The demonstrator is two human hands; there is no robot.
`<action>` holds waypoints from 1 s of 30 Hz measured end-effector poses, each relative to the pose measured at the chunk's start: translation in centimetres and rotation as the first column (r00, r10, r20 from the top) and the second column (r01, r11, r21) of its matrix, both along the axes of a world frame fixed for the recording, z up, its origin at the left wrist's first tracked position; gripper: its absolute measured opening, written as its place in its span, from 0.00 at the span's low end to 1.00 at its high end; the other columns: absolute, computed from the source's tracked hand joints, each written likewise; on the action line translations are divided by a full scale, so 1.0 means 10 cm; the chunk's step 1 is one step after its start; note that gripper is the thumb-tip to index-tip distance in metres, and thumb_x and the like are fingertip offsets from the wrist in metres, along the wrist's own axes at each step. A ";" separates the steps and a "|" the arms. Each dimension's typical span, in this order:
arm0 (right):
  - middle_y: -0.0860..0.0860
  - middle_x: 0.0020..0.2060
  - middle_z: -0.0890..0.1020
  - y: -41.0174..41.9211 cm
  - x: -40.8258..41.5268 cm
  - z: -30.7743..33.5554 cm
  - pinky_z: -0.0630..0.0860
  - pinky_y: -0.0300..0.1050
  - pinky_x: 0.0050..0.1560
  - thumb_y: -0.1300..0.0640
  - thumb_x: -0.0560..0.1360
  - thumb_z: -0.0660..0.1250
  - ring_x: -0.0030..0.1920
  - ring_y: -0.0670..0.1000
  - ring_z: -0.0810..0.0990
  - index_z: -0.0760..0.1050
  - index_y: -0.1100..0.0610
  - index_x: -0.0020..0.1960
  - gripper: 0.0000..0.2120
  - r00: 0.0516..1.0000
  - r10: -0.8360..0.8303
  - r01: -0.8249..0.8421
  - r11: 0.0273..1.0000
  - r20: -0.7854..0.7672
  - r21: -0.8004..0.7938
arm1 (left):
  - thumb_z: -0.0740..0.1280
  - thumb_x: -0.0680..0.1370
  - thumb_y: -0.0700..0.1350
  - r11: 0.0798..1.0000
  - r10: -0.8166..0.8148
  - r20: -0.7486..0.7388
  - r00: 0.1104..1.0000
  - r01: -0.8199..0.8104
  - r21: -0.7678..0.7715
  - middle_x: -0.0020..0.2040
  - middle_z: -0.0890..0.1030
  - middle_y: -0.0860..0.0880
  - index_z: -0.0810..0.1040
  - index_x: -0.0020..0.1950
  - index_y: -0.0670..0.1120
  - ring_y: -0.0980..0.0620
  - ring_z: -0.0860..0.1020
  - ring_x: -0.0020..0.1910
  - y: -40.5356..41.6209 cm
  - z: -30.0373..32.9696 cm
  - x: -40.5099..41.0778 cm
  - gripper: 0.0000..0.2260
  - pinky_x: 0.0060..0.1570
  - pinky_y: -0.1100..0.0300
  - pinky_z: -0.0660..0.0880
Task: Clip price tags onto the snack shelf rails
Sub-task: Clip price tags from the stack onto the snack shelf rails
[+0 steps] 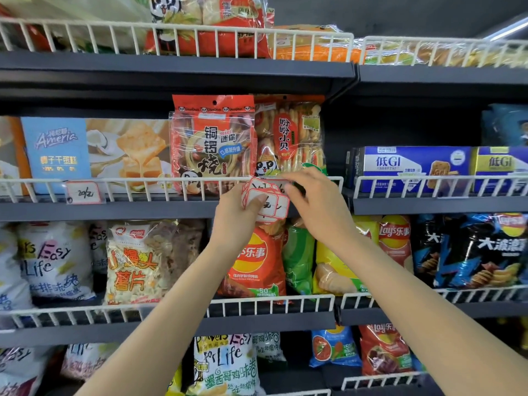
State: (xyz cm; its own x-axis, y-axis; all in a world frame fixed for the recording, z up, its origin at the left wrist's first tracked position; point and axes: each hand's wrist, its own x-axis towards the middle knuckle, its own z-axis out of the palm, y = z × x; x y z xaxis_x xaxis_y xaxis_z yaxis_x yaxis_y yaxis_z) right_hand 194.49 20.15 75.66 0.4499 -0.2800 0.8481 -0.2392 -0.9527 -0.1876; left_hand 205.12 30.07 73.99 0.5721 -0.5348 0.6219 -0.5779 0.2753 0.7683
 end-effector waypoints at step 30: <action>0.50 0.37 0.83 -2.02 -2.46 0.16 0.76 0.41 0.42 0.59 0.72 0.70 0.37 0.43 0.79 0.82 0.58 0.45 0.03 0.978 0.148 -0.187 0.933 0.147 0.307 | 0.65 0.78 0.42 0.993 -0.091 -0.106 0.990 0.081 -0.091 0.49 0.82 0.48 0.75 0.49 0.54 0.50 0.81 0.50 -2.06 0.06 -2.49 0.07 0.54 0.46 0.78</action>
